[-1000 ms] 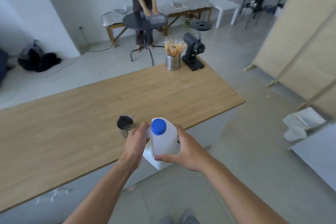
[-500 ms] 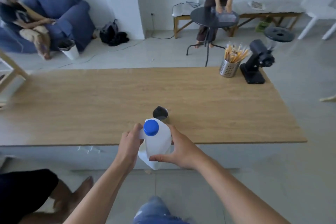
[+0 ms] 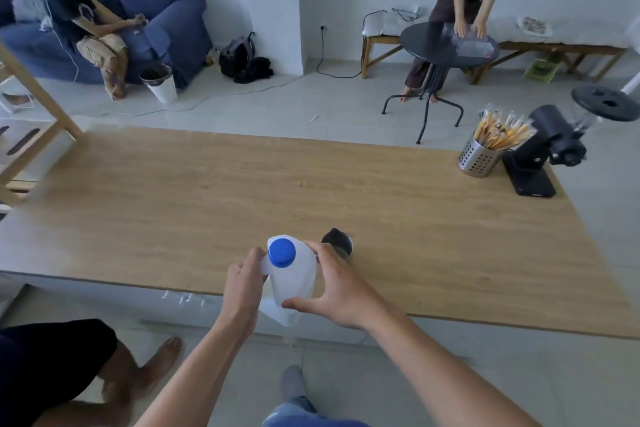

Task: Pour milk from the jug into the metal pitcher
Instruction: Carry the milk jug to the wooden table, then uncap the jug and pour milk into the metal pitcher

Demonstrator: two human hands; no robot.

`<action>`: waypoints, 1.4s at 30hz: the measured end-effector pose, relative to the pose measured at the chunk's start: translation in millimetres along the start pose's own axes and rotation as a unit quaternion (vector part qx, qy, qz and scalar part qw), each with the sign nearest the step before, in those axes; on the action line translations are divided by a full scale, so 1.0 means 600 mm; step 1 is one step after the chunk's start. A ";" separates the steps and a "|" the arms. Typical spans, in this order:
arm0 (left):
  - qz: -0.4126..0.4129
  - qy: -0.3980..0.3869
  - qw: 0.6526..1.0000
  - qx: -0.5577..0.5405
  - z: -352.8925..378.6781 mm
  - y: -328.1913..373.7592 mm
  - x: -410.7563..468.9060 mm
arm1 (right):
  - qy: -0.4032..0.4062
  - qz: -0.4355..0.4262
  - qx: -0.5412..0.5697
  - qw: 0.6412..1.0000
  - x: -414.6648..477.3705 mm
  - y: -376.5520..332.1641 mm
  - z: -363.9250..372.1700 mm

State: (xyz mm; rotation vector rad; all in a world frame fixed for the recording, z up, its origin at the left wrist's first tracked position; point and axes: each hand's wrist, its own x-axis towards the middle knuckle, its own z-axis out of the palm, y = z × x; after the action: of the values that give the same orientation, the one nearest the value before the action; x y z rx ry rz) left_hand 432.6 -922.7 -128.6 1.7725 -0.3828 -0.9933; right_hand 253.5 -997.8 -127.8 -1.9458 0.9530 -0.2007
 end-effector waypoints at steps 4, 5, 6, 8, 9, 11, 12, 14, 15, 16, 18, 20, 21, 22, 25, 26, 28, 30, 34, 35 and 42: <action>-0.013 -0.007 1.000 -0.017 -0.006 0.003 0.063 | 0.016 0.013 -0.034 0.999 0.059 -0.010 0.011; -0.019 -0.009 1.000 -0.022 -0.007 0.005 0.076 | 0.016 0.020 -0.043 0.999 0.073 -0.012 0.014; -0.021 -0.014 0.999 -0.027 -0.008 0.004 0.089 | 0.015 0.027 -0.050 0.998 0.086 -0.013 0.017; -0.024 -0.026 0.999 -0.035 -0.010 0.000 0.115 | 0.007 0.042 -0.059 0.997 0.113 -0.015 0.021; -0.027 -0.034 0.998 -0.036 -0.011 0.000 0.128 | 0.003 0.051 -0.062 0.997 0.126 -0.016 0.023; -0.032 -0.048 0.998 -0.037 -0.013 -0.003 0.153 | 0.002 0.065 -0.073 0.995 0.150 -0.015 0.025; -0.034 -0.052 0.997 -0.037 -0.014 -0.004 0.165 | 0.002 0.070 -0.078 0.994 0.160 -0.015 0.025; -0.027 -0.058 0.997 -0.037 -0.014 -0.012 0.186 | -0.003 0.080 -0.085 0.993 0.176 -0.013 0.027; -0.020 -0.062 0.997 -0.032 -0.014 -0.016 0.194 | -0.008 0.080 -0.088 0.993 0.183 -0.011 0.028; -0.011 -0.067 0.997 -0.023 -0.016 -0.023 0.203 | -0.013 0.080 -0.091 0.993 0.190 -0.008 0.029; 0.007 -0.087 0.996 -0.003 -0.019 -0.031 0.216 | -0.018 0.077 -0.096 0.992 0.200 -0.002 0.028; 0.022 -0.096 0.995 0.034 -0.021 -0.028 0.226 | -0.020 0.080 -0.103 0.991 0.208 0.003 0.024; 0.030 -0.096 0.993 0.057 -0.022 -0.024 0.229 | -0.021 0.082 -0.106 0.991 0.210 0.003 0.021; 0.038 -0.097 0.992 0.075 -0.022 -0.020 0.232 | -0.022 0.083 -0.109 0.990 0.211 0.003 0.019; 0.055 -0.098 0.989 0.101 -0.020 -0.013 0.236 | -0.023 0.084 -0.113 0.990 0.216 0.001 0.012; 0.057 -0.097 0.988 0.110 -0.019 -0.012 0.237 | -0.022 0.084 -0.115 0.990 0.218 0.001 0.010; 0.062 -0.092 0.984 0.136 -0.016 -0.009 0.239 | -0.016 0.077 -0.127 0.989 0.221 0.003 0.008; 0.070 -0.086 0.982 0.153 -0.014 -0.008 0.243 | -0.015 0.076 -0.141 0.987 0.224 0.004 0.007; 0.072 -0.077 0.983 0.149 -0.007 -0.012 0.238 | -0.022 0.071 -0.168 0.983 0.225 -0.017 -0.005; 0.071 -0.073 0.985 0.140 -0.004 -0.014 0.233 | -0.015 0.062 -0.176 0.982 0.225 -0.026 -0.009; 0.048 -0.044 0.993 0.102 0.017 -0.024 0.204 | 0.174 0.083 -0.344 0.919 0.244 -0.109 0.024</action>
State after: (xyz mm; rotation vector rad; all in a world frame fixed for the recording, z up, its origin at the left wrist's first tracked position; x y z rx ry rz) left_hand 496.4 -1003.5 -197.1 1.8772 -0.6385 -0.9940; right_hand 396.4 -1071.7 -117.3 -2.4964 1.5770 -0.1216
